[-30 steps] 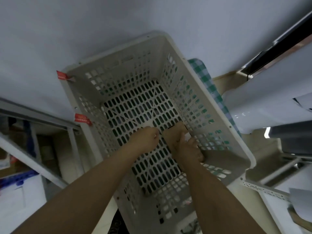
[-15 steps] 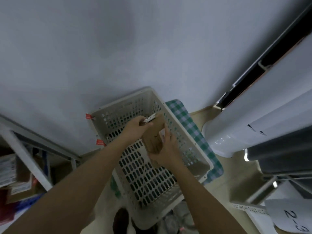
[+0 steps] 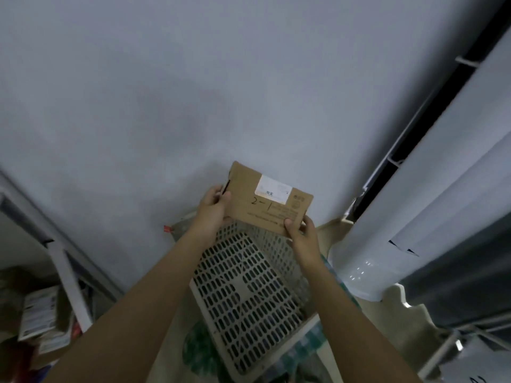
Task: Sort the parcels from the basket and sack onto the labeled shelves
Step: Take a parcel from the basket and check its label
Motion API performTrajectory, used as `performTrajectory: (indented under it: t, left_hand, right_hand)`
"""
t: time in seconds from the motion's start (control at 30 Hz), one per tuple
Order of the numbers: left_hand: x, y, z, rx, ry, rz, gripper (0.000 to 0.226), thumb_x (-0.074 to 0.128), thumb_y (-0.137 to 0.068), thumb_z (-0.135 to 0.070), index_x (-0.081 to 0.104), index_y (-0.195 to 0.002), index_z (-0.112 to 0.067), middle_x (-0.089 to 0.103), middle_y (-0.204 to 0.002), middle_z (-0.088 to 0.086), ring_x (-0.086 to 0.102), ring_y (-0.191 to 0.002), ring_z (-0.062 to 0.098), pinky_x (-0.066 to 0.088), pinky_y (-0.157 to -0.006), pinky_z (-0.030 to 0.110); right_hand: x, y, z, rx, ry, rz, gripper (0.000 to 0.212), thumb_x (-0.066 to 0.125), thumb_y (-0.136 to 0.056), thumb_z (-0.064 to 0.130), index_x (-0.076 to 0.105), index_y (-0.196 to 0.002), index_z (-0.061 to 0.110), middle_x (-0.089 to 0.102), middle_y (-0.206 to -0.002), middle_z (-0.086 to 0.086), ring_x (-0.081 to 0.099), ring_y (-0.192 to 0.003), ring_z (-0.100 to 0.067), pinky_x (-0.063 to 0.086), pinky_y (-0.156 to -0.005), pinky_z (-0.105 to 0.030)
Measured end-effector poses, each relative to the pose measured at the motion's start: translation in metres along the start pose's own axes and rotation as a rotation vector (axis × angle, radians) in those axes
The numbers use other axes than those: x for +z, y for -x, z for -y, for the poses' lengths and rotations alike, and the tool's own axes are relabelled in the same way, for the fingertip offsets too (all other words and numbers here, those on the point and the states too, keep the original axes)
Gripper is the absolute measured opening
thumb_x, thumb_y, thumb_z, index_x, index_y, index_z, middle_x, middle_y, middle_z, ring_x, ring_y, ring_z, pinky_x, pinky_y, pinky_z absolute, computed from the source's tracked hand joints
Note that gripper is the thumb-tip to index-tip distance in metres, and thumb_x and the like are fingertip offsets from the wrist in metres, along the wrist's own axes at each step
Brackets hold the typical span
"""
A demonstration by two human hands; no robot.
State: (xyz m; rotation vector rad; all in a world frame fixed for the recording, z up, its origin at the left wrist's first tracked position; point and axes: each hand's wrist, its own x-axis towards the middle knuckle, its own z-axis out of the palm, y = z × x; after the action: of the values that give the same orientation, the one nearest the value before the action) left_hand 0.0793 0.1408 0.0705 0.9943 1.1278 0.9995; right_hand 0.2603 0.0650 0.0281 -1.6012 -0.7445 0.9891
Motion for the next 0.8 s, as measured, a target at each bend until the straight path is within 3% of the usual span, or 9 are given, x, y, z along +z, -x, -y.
performTrajectory:
  t: [0.13, 0.2, 0.27, 0.4, 0.5, 0.6, 0.67, 0.73, 0.8]
  left_hand:
    - [0.002, 0.015, -0.016, 0.265, -0.222, 0.048, 0.026, 0.06, -0.094, -0.02, 0.06, -0.12, -0.021, 0.061, -0.116, 0.0, 0.059, -0.109, 0.02, 0.051, -0.094, 0.04]
    - [0.002, 0.023, -0.021, 0.475, -0.468, 0.046, 0.03, 0.066, -0.089, -0.015, 0.063, -0.119, -0.019, 0.056, -0.113, 0.0, 0.054, -0.105, 0.015, 0.045, -0.092, 0.021]
    - [0.002, 0.03, -0.025, 0.7, -0.668, 0.11, 0.034, 0.068, -0.086, -0.007, 0.064, -0.119, -0.013, 0.049, -0.108, 0.0, 0.049, -0.1, 0.012, 0.036, -0.085, 0.006]
    - [-0.002, 0.043, -0.031, 0.937, -0.836, 0.216, 0.034, 0.065, -0.086, -0.001, 0.064, -0.12, -0.009, 0.049, -0.106, 0.001, 0.045, -0.09, 0.001, 0.037, -0.081, 0.005]
    - [-0.002, 0.054, -0.03, 0.978, -0.831, 0.226, 0.033, 0.064, -0.087, 0.0, 0.064, -0.119, -0.009, 0.048, -0.107, 0.001, 0.047, -0.094, 0.006, 0.041, -0.083, 0.01]
    - [-0.003, 0.062, -0.028, 0.769, -0.706, 0.124, 0.046, 0.066, -0.087, -0.005, 0.05, -0.128, -0.019, 0.039, -0.122, -0.003, 0.041, -0.112, 0.004, 0.041, -0.095, 0.017]
    - [-0.006, 0.071, -0.028, 0.435, -0.473, 0.139, 0.063, 0.064, -0.089, -0.008, 0.031, -0.139, -0.024, 0.029, -0.137, -0.006, 0.034, -0.125, 0.006, 0.04, -0.102, 0.027]
    - [-0.007, 0.078, -0.032, 0.085, -0.003, 0.238, 0.06, 0.045, -0.093, 0.004, 0.024, -0.142, -0.022, 0.033, -0.143, 0.003, 0.045, -0.123, 0.021, 0.051, -0.095, 0.041]
    - [-0.01, 0.077, -0.033, -0.107, 0.293, 0.273, 0.049, 0.03, -0.094, 0.004, 0.031, -0.14, -0.012, 0.047, -0.13, 0.02, 0.055, -0.111, 0.033, 0.058, -0.082, 0.045]
  right_hand:
    - [-0.001, 0.001, 0.013, -0.032, 0.105, -0.098, 0.078, 0.063, -0.094, 0.019, 0.013, -0.155, 0.019, 0.027, -0.153, -0.009, 0.034, -0.138, -0.024, 0.031, -0.114, -0.04]
    - [-0.004, 0.006, 0.02, -0.174, 0.254, -0.134, 0.093, 0.071, -0.089, 0.02, 0.007, -0.155, 0.023, 0.011, -0.158, -0.01, 0.019, -0.145, -0.024, 0.019, -0.116, -0.032]
    - [-0.004, 0.011, 0.026, -0.381, 0.384, -0.046, 0.098, 0.075, -0.085, 0.019, 0.006, -0.154, 0.031, 0.007, -0.16, -0.004, 0.012, -0.145, -0.017, 0.015, -0.109, -0.025]
    - [0.002, 0.01, 0.038, -0.591, 0.446, 0.149, 0.091, 0.076, -0.082, 0.01, 0.021, -0.149, 0.037, 0.017, -0.156, -0.004, 0.018, -0.142, -0.014, 0.025, -0.105, -0.023]
    - [0.007, 0.01, 0.043, -0.683, 0.361, 0.143, 0.054, 0.073, -0.082, 0.001, 0.054, -0.128, 0.024, 0.046, -0.136, -0.004, 0.044, -0.129, -0.021, 0.039, -0.096, -0.014]
    - [0.004, 0.013, 0.039, -0.909, 0.484, -0.001, 0.034, 0.067, -0.081, -0.006, 0.067, -0.11, 0.011, 0.064, -0.114, -0.003, 0.057, -0.106, -0.023, 0.049, -0.09, -0.038]
    - [0.002, 0.019, 0.041, -1.041, 0.573, -0.077, 0.034, 0.058, -0.082, 0.001, 0.068, -0.113, 0.01, 0.064, -0.117, -0.007, 0.054, -0.108, -0.024, 0.048, -0.09, -0.04]
    - [0.0, 0.027, 0.044, -1.128, 0.63, -0.087, 0.044, 0.046, -0.078, 0.017, 0.069, -0.114, 0.01, 0.064, -0.116, -0.013, 0.056, -0.109, -0.03, 0.048, -0.089, -0.041]
    - [-0.002, 0.031, 0.043, -1.177, 0.685, -0.061, 0.049, 0.041, -0.076, 0.022, 0.065, -0.118, 0.014, 0.062, -0.117, -0.016, 0.056, -0.109, -0.035, 0.051, -0.085, -0.044]
